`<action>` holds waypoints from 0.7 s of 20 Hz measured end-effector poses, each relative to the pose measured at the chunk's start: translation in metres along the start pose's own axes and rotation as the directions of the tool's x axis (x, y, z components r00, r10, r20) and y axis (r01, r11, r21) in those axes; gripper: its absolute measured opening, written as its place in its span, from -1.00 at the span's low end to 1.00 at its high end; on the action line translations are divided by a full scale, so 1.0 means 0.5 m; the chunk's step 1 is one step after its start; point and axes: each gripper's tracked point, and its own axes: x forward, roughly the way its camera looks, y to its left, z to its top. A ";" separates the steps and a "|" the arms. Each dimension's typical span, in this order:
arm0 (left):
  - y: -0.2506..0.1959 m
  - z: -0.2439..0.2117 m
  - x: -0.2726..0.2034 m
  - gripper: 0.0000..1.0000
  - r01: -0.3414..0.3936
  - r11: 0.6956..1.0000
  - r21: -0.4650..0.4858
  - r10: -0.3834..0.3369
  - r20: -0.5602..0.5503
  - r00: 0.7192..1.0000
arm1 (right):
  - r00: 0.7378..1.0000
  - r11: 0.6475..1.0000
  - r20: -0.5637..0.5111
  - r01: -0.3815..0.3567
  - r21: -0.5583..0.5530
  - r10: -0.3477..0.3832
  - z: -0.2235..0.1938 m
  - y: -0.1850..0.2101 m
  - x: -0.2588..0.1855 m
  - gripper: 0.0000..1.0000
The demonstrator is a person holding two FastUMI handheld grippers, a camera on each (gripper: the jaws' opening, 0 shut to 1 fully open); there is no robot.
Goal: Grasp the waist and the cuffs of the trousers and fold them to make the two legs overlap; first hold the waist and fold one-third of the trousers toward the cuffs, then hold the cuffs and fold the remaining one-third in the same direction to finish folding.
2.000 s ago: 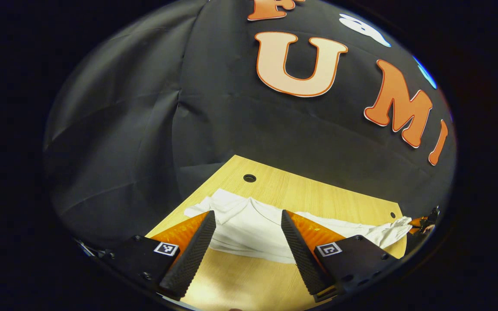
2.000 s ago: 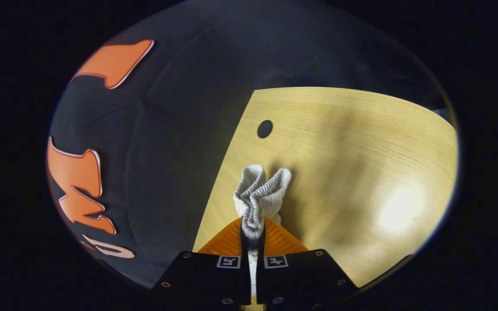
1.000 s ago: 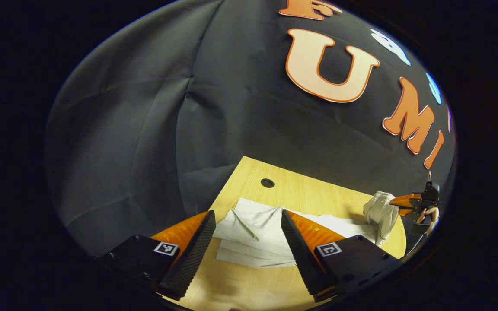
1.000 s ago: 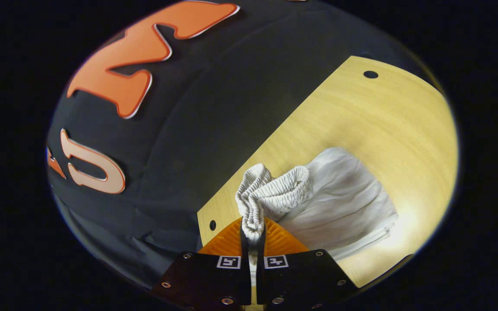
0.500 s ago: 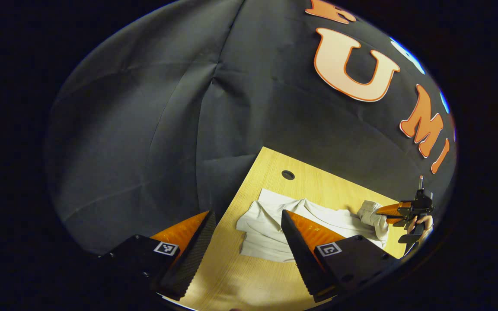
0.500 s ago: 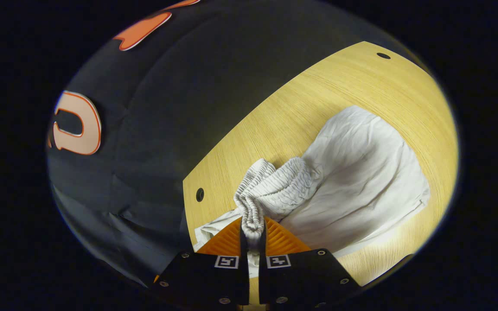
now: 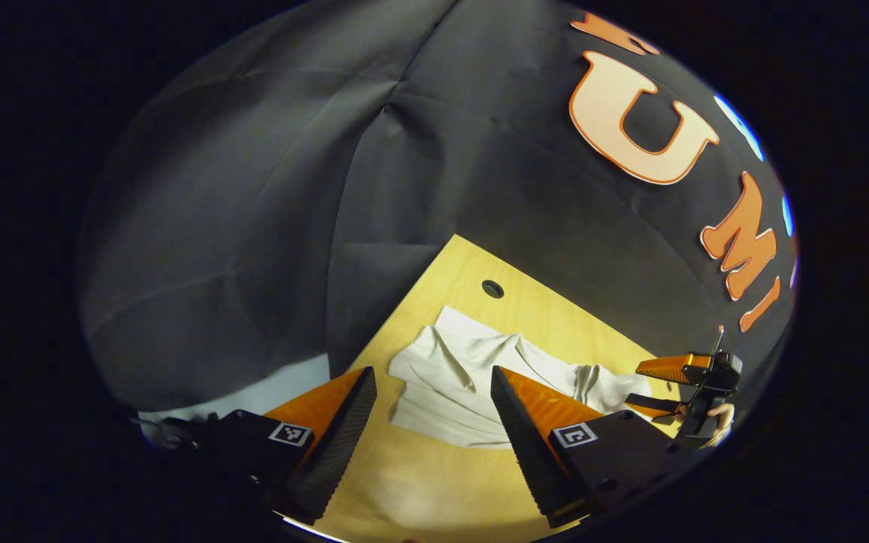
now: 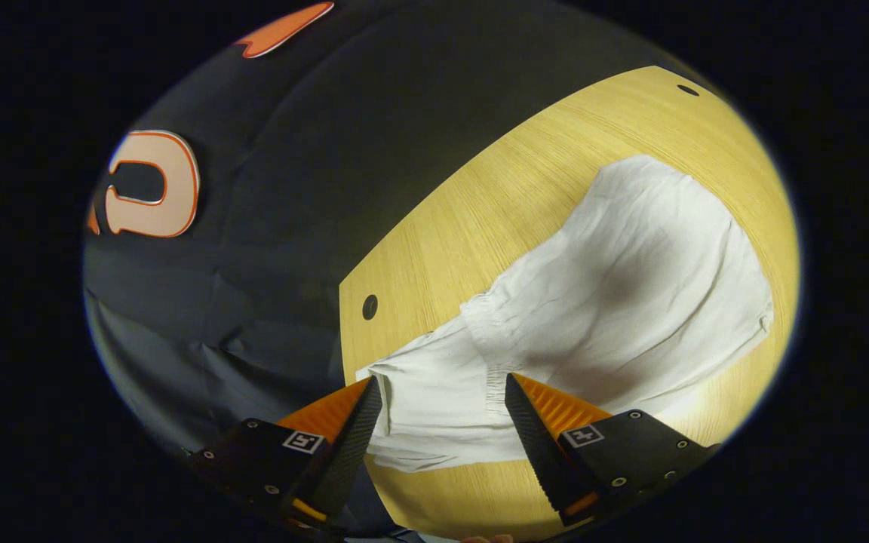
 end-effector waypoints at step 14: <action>-0.014 -0.198 0.116 0.99 0.064 0.815 -0.575 -0.177 -0.141 0.974 | 0.999 0.995 0.020 -0.024 -0.093 0.026 0.010 -0.049 -0.139 0.97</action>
